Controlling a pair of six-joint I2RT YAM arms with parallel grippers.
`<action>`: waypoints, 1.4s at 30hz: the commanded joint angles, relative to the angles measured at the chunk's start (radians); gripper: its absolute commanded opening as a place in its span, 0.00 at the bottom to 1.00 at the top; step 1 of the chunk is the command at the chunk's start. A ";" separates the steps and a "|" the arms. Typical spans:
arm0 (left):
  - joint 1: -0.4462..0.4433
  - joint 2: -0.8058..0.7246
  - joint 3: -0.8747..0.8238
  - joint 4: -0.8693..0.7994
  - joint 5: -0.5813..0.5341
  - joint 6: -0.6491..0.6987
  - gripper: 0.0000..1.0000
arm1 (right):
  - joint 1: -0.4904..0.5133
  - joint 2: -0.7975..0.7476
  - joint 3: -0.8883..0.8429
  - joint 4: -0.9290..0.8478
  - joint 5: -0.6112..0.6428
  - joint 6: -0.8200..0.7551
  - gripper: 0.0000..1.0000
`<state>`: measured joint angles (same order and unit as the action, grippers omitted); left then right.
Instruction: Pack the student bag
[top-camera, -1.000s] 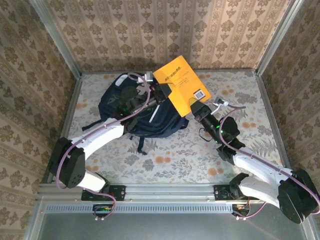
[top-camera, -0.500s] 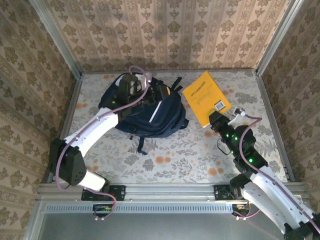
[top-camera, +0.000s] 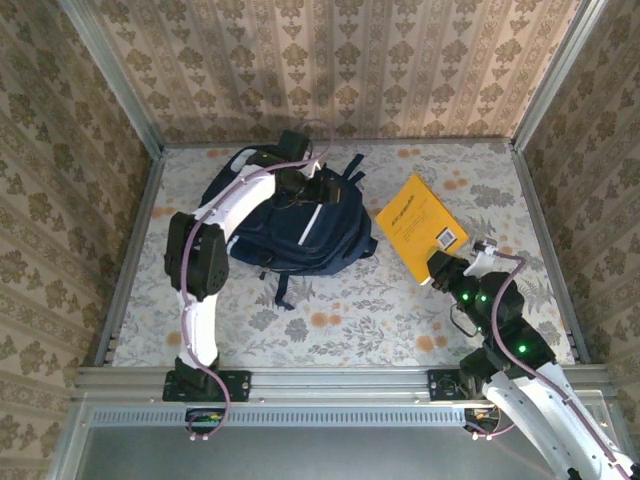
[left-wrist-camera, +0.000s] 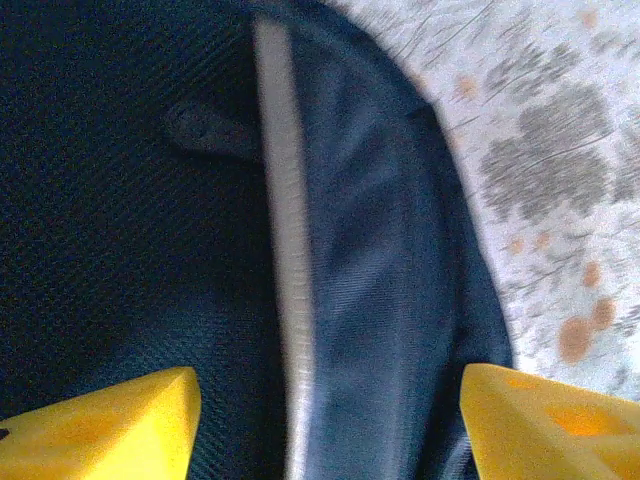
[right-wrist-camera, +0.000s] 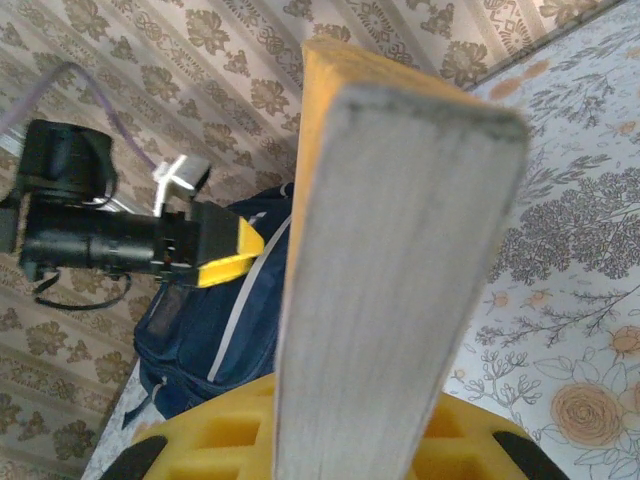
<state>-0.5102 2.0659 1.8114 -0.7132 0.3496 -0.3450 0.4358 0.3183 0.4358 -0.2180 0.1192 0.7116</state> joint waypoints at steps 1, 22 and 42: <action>0.012 0.017 0.046 -0.061 0.057 0.045 0.68 | -0.006 -0.031 -0.001 0.053 -0.028 -0.029 0.00; -0.001 0.140 0.076 -0.072 0.154 0.023 0.32 | -0.010 -0.018 -0.030 0.094 -0.053 -0.014 0.00; -0.007 -0.174 0.133 -0.204 0.197 0.079 0.00 | -0.034 0.138 0.013 0.115 -0.166 0.023 0.00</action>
<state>-0.5026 2.0357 1.9369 -0.8948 0.4744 -0.2863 0.4129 0.4316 0.3916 -0.2169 0.0170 0.7116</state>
